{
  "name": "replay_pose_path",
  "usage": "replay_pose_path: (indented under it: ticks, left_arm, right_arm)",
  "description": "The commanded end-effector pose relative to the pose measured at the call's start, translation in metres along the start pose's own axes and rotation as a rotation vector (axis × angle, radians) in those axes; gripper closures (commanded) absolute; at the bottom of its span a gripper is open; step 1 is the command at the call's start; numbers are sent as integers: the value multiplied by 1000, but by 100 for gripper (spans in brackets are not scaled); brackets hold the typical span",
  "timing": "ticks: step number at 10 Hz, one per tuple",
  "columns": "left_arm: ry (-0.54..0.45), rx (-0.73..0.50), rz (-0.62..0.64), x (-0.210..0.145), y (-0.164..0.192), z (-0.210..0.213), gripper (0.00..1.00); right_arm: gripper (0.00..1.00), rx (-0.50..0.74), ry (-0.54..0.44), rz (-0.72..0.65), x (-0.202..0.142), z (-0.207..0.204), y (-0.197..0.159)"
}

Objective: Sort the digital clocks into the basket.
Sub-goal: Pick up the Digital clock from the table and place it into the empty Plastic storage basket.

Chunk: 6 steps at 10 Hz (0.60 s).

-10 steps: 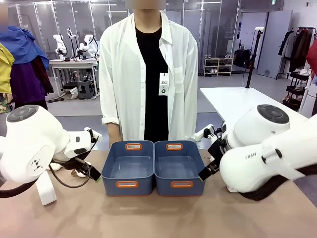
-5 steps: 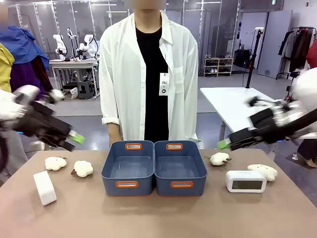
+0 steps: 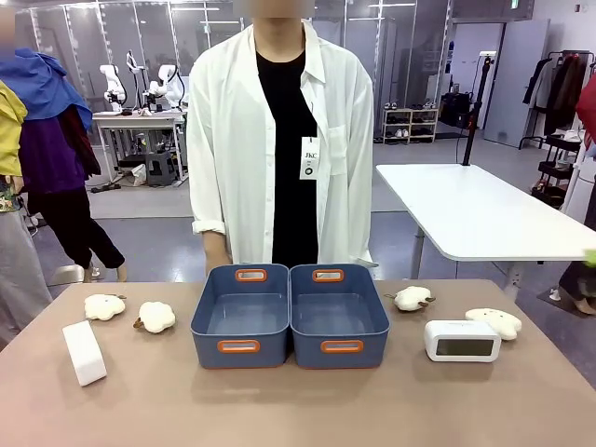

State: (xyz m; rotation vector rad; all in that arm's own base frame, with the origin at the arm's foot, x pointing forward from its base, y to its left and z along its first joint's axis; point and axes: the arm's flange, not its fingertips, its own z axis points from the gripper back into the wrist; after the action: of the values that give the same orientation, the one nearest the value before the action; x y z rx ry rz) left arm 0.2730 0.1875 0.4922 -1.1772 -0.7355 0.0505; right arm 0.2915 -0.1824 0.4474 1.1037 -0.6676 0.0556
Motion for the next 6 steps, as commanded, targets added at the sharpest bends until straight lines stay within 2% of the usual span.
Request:
replay_pose_path:
  ticks: [1,3,6]
  left_arm:
    - [-67,81,4,-36,-7,40,0]
    - [-93,130,12,-39,-12,64,0]
    - [-86,190,83,-38,3,68,0]
  right_arm:
    - [0,-92,-20,-27,-46,15,19]
    - [0,-127,-44,-38,-54,31,25]
    - [0,-136,-103,1,-54,31,35]
